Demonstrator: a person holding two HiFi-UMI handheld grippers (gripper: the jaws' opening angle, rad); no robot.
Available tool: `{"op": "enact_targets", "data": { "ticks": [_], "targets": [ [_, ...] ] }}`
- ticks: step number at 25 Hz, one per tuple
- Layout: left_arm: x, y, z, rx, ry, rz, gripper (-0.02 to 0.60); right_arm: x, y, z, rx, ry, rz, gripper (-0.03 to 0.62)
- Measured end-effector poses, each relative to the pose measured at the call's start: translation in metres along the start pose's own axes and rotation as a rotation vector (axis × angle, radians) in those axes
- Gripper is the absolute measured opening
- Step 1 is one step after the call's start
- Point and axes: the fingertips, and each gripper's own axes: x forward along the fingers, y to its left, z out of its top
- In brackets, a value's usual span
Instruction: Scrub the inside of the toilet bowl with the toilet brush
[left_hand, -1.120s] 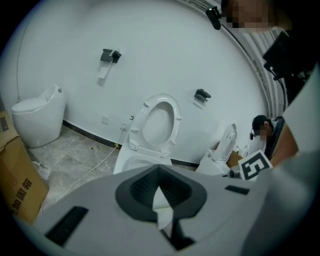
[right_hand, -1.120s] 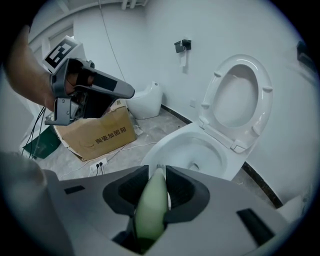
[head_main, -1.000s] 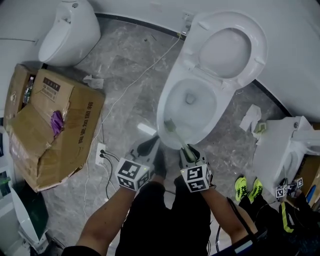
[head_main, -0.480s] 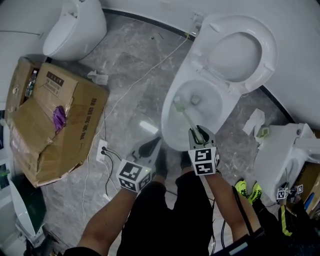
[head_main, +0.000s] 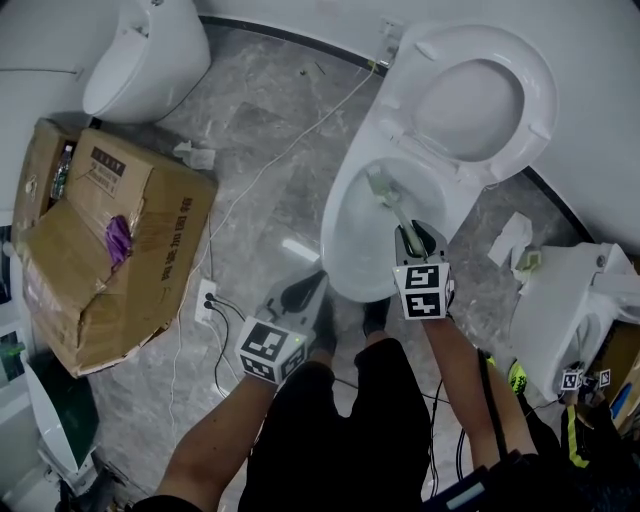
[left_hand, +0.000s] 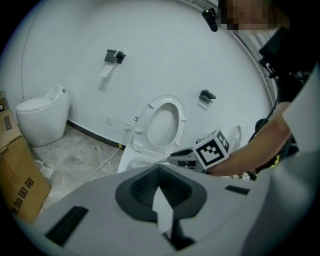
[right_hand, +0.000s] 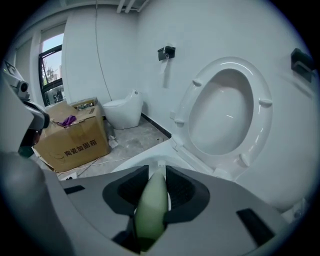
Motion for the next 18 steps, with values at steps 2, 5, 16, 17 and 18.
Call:
{"op": "enact_targets", "data": {
  "ticks": [2, 5, 16, 17, 18],
  "targets": [
    [0.003, -0.002, 0.002, 0.004, 0.003, -0.004, 0.009, 0.003, -0.012, -0.001, -0.006, 0.002, -0.018, 0.114],
    [0.005, -0.005, 0.003, -0.002, 0.026, -0.013, 0.009, 0.005, -0.028, -0.006, -0.005, 0.014, -0.046, 0.114],
    [0.015, -0.022, 0.01, 0.032, 0.014, -0.061, 0.009, -0.019, -0.067, -0.037, 0.033, 0.064, -0.145, 0.114],
    [0.015, -0.024, 0.01, 0.037, 0.015, -0.068, 0.009, -0.022, -0.069, -0.041, 0.037, 0.069, -0.153, 0.114],
    [0.015, -0.026, 0.009, 0.042, 0.017, -0.074, 0.009, -0.025, -0.07, -0.044, 0.038, 0.073, -0.16, 0.114]
  ]
}}
